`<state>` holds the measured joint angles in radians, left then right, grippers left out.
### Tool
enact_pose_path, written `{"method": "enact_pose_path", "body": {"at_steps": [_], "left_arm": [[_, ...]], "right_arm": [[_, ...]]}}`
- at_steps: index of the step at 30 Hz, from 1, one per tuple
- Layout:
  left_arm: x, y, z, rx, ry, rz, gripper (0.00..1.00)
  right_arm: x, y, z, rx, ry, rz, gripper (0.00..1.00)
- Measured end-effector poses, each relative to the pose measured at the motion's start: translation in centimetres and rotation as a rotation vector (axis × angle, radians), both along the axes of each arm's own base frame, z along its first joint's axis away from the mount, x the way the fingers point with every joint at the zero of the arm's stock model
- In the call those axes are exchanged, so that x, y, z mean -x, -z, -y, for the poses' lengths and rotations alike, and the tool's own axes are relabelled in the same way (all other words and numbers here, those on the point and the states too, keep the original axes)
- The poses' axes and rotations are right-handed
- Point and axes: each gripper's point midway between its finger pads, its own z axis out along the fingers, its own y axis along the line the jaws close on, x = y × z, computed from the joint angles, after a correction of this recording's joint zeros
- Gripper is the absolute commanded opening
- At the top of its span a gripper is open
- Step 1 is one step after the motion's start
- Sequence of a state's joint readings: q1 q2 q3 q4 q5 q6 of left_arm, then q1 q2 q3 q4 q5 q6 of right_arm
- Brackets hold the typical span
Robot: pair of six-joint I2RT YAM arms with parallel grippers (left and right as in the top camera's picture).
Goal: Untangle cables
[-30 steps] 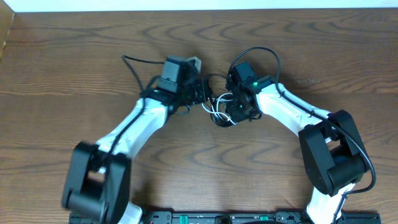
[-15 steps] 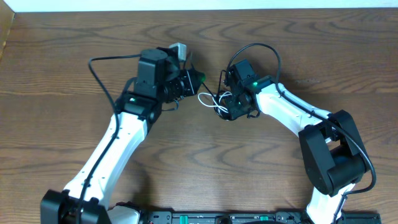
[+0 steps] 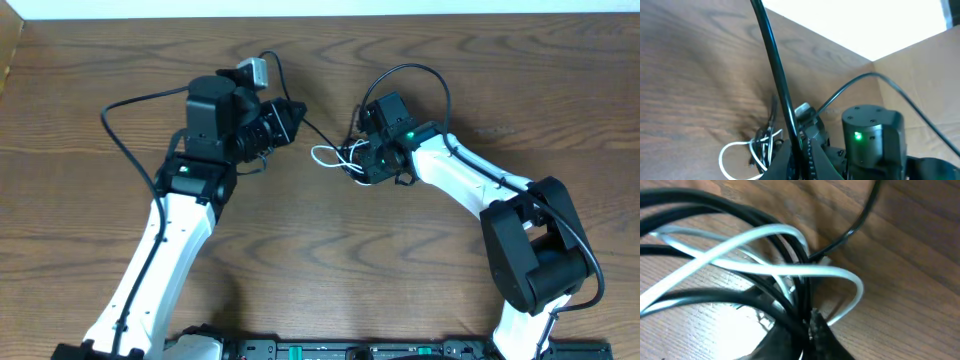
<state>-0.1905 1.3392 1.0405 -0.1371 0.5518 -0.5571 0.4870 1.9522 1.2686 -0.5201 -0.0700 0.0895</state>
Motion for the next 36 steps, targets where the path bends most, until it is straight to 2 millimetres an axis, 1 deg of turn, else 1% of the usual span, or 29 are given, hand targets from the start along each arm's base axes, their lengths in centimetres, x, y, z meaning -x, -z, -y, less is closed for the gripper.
{"method": "enact_pose_path", "body": {"at_steps": [1, 5, 7, 9, 14, 19, 26, 30, 33, 36], "left_arm": [[0.0, -0.3, -0.2, 0.002, -0.004, 0.008, 0.07], [0.3, -1.9, -1.0, 0.010, -0.024, 0.050, 0.07], [0.5, -2.9, -1.5, 0.019, -0.038, 0.070, 0.08], [0.7, -3.8, -2.0, 0.028, -0.053, 0.090, 0.07], [1.6, -5.9, -2.7, 0.042, -0.071, 0.143, 0.07], [2.4, -8.0, -3.9, 0.049, -0.099, 0.202, 0.08], [3.8, -11.5, -7.4, 0.052, -0.188, 0.305, 0.08], [4.5, -13.1, -9.9, 0.044, -0.258, 0.357, 0.08], [4.9, -13.8, -11.5, 0.037, -0.305, 0.381, 0.07], [5.1, -13.7, -12.5, 0.029, -0.339, 0.374, 0.07]], "right_arm": [[-0.1, 0.0, 0.2, 0.001, 0.001, 0.001, 0.31], [-0.6, 0.0, 1.1, 0.002, 0.016, 0.004, 0.44], [-1.1, -0.1, 1.6, -0.014, 0.034, 0.004, 0.48], [-1.5, -0.2, 1.7, -0.044, 0.038, 0.004, 0.52], [-1.9, -0.7, 1.4, -0.136, 0.034, -0.009, 0.54], [-2.0, -0.9, 1.3, -0.166, 0.028, -0.017, 0.54], [-2.4, -0.8, 2.2, -0.157, 0.051, -0.012, 0.54], [-2.6, 0.1, 2.9, -0.132, 0.069, -0.021, 0.53], [-2.5, 1.4, 3.7, -0.098, 0.084, -0.044, 0.51], [-2.8, 1.6, 4.4, -0.080, 0.095, -0.037, 0.50]]}}
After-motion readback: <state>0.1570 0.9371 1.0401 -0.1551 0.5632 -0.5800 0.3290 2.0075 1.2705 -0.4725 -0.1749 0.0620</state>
